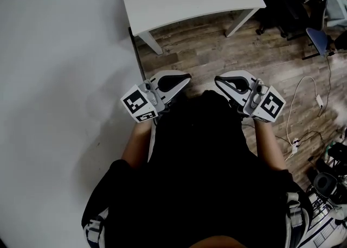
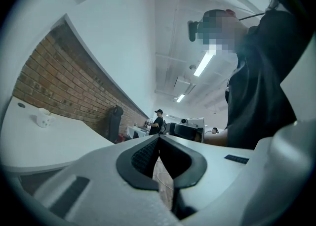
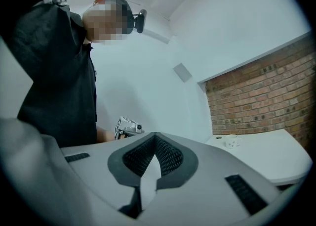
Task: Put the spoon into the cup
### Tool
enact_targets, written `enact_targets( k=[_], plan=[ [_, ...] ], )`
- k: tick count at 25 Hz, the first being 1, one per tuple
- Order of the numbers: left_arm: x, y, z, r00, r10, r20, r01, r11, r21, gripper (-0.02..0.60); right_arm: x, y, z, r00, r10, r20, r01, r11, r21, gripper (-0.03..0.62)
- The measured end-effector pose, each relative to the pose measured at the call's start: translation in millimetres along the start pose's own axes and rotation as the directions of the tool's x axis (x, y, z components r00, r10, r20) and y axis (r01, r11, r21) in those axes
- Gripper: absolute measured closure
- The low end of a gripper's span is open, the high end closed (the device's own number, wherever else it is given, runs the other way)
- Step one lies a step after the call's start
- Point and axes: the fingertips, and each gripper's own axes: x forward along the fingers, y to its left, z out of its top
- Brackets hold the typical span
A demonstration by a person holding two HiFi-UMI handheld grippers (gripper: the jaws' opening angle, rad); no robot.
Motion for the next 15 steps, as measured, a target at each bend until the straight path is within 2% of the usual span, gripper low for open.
enact_targets(
  k=[3, 8, 15],
  plan=[
    [1.3, -11.3, 2.5, 1.000, 0.002, -0.011, -0.002, 1.000, 0.026, 0.566, -1.1, 7.3, 8.3, 0.999, 0.026, 0.023, -0.026, 0.999, -0.022, 0.589],
    [5.3, -19.0, 1.9, 1.000, 0.023, -0.017, -0.023, 1.000, 0.015, 0.566, -15.4, 16.3, 19.1, 0.998, 0.040, 0.051, -0.038, 0.998, -0.040, 0.589],
    [92.0, -59.5, 4.4, 0.997, -0.048, -0.056, 0.049, 0.998, 0.028, 0.566, -98.1, 3.2, 24.3, 0.998, -0.036, 0.047, 0.037, 0.999, -0.003, 0.589]
  ],
)
